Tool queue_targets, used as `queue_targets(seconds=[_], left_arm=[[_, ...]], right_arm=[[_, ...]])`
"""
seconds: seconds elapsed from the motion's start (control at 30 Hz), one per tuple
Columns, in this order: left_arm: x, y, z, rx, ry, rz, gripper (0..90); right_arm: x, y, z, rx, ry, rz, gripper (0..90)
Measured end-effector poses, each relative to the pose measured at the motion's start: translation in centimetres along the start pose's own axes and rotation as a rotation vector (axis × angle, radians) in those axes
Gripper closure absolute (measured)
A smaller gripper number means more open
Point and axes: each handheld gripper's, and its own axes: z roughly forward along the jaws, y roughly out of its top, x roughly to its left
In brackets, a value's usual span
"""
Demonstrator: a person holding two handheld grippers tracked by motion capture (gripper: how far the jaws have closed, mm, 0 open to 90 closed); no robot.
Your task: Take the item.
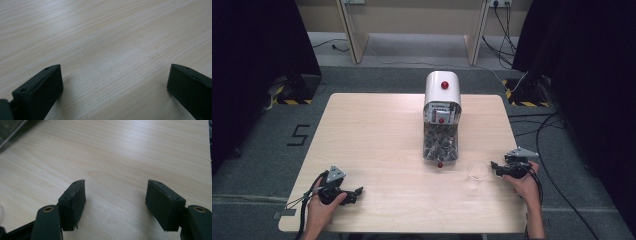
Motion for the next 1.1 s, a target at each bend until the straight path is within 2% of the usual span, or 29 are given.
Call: queue_targets(seconds=[0.5,0.6,0.8,1.1], left_arm=[[0.0,0.0,0.0,0.001,0.0,0.0,0.0],[0.0,0.0,0.0,0.001,-0.001,-0.001,0.0],[0.0,0.0,0.0,0.001,-0.001,0.0,0.0],[0.0,0.0,0.0,0.0,-0.001,-0.001,0.0]], right_arm=[[-0.2,0.1,0.0,-0.003,-0.005,0.011,35.5],[-0.4,0.3,-0.4,-0.035,-0.01,0.028,37.2],[0.2,1.5,-1.3,-0.08,-0.012,-0.005,40.2],[0.8,3.3,-2.4,-0.115,0.022,-0.04,44.9]])
